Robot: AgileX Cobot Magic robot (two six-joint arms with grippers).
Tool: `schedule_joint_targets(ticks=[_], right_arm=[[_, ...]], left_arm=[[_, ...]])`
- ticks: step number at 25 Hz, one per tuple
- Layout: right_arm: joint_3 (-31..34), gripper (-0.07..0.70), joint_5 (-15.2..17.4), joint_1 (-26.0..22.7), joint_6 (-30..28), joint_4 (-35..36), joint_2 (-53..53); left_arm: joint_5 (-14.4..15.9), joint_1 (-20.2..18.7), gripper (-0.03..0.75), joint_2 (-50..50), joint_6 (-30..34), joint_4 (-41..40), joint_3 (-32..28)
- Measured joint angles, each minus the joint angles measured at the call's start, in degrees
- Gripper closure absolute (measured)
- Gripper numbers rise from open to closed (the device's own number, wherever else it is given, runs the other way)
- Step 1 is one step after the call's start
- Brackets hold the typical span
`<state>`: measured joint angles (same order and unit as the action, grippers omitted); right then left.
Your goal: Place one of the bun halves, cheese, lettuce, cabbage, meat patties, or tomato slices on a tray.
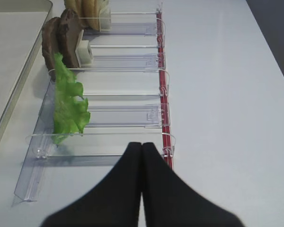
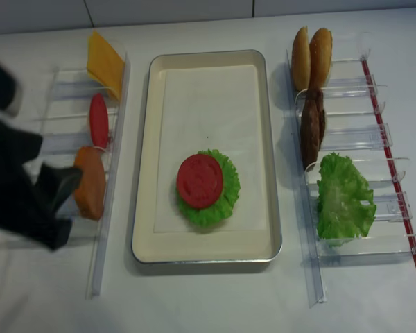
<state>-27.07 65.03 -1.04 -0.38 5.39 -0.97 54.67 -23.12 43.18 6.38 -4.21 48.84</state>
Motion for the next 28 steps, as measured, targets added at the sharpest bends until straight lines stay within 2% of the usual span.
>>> schedule_joint_targets(ticks=[6,9,13,22,28], right_arm=[[0.00,0.631,0.00,0.00,0.00,0.00,0.00],[0.00,0.631,0.00,0.00,0.00,0.00,0.00],[0.00,0.631,0.00,0.00,0.00,0.00,0.00],[0.00,0.631,0.00,0.00,0.00,0.00,0.00],[0.00,0.631,0.00,0.00,0.00,0.00,0.00]], left_arm=[[4.87,0.00,0.244,-15.70,-1.41,0.13,-4.28],[8.30,0.61,0.245,-18.85,-2.36,0.66,-5.95],[11.41,3.18,0.246,-21.23,-2.63,3.13,-8.67],[11.79,12.41,0.246,-30.83,-0.17,9.07,-16.12],[12.10,16.71,0.248,-38.95,-0.08,9.44,-20.18]])
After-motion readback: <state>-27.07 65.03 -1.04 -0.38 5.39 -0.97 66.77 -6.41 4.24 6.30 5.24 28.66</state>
